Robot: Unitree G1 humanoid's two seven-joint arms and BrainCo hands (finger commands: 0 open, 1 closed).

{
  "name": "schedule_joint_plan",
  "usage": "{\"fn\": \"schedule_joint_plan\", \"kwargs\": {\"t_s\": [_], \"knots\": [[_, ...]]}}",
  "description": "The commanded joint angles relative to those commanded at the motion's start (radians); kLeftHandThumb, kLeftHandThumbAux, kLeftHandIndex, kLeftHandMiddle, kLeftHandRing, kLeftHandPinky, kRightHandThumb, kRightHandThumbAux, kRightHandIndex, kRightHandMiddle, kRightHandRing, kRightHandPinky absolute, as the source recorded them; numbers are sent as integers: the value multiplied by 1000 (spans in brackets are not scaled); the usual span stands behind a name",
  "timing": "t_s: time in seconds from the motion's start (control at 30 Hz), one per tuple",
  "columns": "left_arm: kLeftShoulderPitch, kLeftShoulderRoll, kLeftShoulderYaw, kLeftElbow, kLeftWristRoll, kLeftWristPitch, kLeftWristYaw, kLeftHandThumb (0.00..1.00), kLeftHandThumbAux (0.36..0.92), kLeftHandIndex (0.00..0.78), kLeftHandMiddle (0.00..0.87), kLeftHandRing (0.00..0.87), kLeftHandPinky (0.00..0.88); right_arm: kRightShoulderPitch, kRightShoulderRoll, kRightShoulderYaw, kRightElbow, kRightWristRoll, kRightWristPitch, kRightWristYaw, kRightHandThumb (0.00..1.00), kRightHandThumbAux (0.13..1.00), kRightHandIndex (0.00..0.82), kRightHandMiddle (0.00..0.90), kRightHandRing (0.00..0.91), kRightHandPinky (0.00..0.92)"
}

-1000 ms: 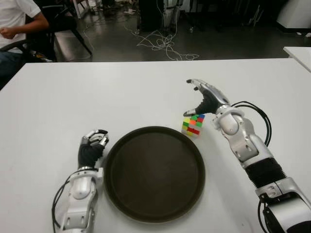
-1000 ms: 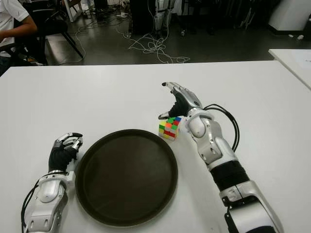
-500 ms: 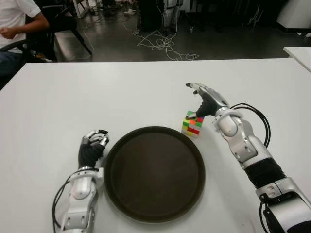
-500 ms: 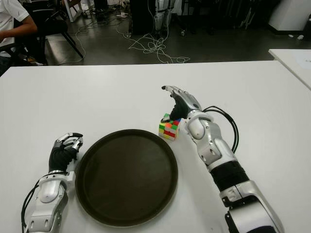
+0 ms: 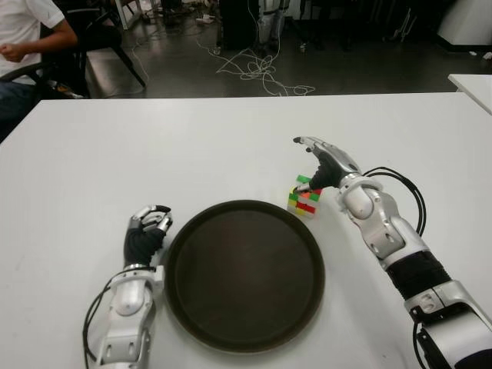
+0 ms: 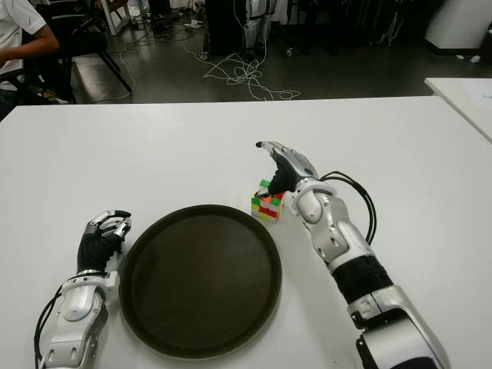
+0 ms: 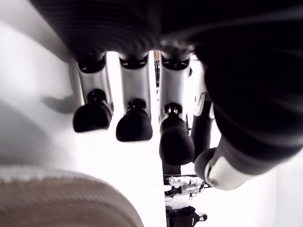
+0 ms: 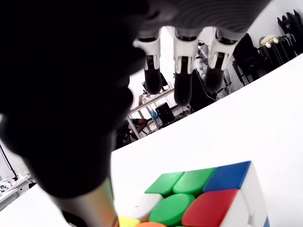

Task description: Pick up the Rubik's Cube and put it in the plate

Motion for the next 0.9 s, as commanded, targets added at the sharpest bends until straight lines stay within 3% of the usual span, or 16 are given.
{"fn": "schedule_joint_plan", "kwargs": {"t_s": [0.33,0.57,0.9], "knots": [[6,-3,-3,-10,-3,-8,-2,710,705,444,805,811,798,13,4,-1,-13,13,16,8,0,941,49,150,182,222],[8,-1,-2,-9,-8,-11,-6,710,704,444,807,817,807,25,2,7,-35,4,41,14,0,945,49,136,154,152],[6,-1,1,-5,-11,-12,-8,709,705,444,805,814,801,33,-1,9,-48,14,55,29,0,950,59,133,152,171]]}}
